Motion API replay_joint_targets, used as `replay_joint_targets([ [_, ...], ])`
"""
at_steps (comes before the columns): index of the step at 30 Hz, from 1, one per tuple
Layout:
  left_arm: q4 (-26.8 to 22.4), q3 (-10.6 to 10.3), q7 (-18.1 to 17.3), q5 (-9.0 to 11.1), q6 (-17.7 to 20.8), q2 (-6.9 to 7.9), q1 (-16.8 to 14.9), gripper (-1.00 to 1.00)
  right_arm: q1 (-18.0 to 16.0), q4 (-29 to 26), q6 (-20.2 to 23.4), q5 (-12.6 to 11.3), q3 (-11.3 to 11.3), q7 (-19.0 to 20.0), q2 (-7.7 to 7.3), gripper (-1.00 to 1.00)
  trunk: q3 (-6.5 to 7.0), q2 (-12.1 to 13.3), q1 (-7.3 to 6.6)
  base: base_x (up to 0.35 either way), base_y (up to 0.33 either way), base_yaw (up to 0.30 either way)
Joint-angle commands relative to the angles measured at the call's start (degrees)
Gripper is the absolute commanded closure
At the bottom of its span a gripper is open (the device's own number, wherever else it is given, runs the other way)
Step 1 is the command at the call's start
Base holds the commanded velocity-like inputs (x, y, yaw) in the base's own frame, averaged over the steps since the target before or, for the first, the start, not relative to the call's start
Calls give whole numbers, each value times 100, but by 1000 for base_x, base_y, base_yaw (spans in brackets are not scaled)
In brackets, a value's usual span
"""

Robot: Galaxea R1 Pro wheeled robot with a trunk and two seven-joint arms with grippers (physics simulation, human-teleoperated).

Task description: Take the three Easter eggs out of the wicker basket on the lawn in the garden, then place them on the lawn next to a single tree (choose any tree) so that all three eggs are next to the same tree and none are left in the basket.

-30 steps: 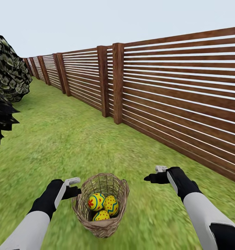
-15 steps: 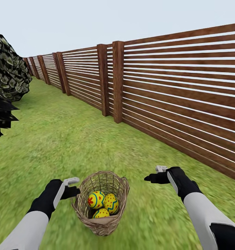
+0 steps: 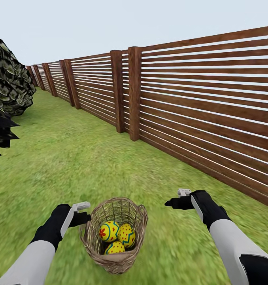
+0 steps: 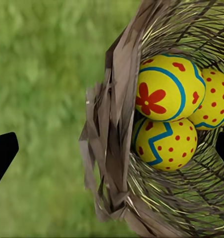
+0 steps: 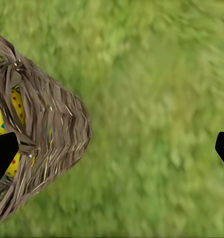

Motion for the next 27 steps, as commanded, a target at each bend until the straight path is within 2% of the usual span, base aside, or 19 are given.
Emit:
replay_joint_targets([
  [1, -8, 9, 2, 21, 27, -2, -3, -100, -3, -7, 22, 58, -27, 46, 4, -100, -5, -2, -1, 12, 0, 0],
  [9, -7, -2, 2, 13, 27, -4, -3, -100, -3, -7, 22, 53, -27, 46, 3, -100, -5, -2, -1, 2, 0, 0],
  [27, 32, 8, 2, 7, 27, -3, -3, -100, -4, -7, 22, 54, -27, 46, -5, -100, -328, -724, 395, 0, 0, 0],
])
